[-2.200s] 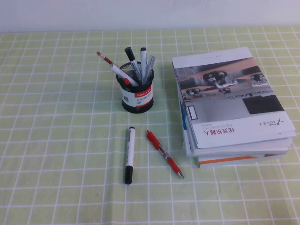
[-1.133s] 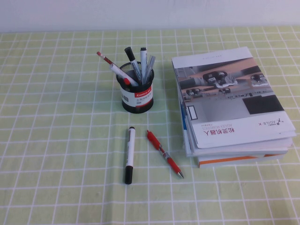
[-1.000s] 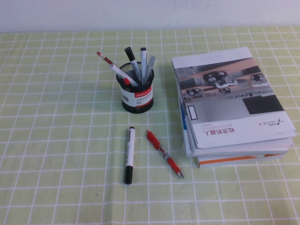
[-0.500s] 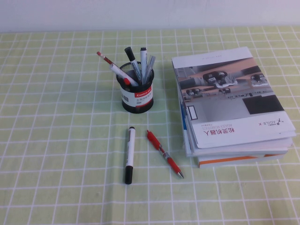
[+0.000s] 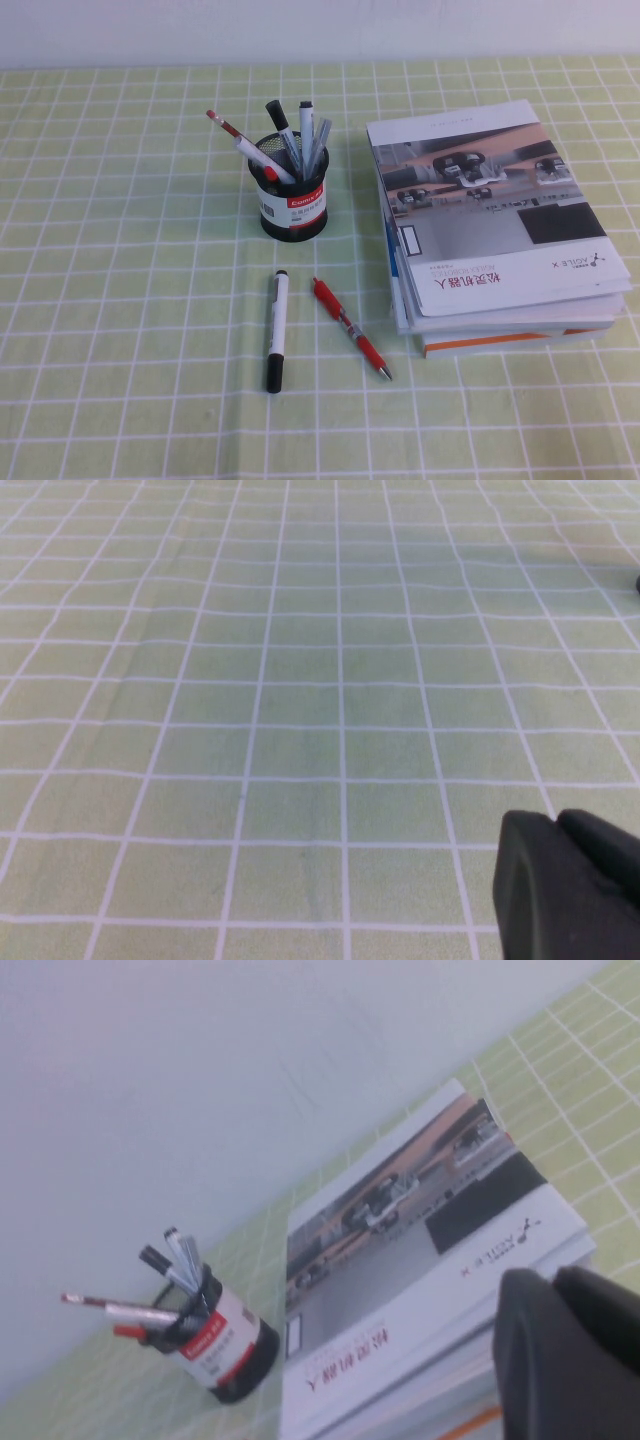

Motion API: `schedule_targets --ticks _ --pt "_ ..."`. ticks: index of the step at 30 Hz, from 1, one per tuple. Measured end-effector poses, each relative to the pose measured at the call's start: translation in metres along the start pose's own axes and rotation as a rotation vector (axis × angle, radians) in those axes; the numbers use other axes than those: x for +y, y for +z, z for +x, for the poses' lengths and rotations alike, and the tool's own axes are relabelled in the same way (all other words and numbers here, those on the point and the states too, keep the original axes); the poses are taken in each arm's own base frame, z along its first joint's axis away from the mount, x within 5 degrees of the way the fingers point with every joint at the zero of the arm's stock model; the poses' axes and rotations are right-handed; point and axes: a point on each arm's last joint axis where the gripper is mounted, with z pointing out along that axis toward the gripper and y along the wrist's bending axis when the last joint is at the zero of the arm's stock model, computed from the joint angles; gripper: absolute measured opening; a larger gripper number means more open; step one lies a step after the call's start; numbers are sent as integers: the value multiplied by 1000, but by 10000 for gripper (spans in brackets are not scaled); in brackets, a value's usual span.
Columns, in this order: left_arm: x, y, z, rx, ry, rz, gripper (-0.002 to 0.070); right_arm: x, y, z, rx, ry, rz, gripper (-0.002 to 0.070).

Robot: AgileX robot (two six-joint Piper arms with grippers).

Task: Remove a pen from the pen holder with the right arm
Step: 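Take a marker out of the pen holder and lay it on the table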

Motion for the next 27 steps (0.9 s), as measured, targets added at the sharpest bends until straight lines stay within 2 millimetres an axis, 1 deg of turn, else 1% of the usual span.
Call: schedule_targets --ticks 3,6,10,12,16,18,22,27 --pt "0 0 0 0 0 0 -5 0 0 -5 -52 57 -1 -13" --pt "0 0 0 0 0 0 -5 -1 0 -8 -94 75 3 -13" --pt "0 0 0 0 0 0 -5 0 0 -8 -83 82 1 -13" --pt "0 0 0 0 0 0 -5 5 -1 -10 -62 81 -14 -13" --pt "0 0 0 0 0 0 -5 28 3 -25 39 27 -39 -12" --pt "0 0 0 0 0 0 -5 39 8 -31 121 -16 -43 -13" --pt "0 0 0 0 0 0 -5 58 28 -42 310 -103 -35 -13" --pt "0 0 0 0 0 0 -5 67 62 -51 472 -213 -9 -12"
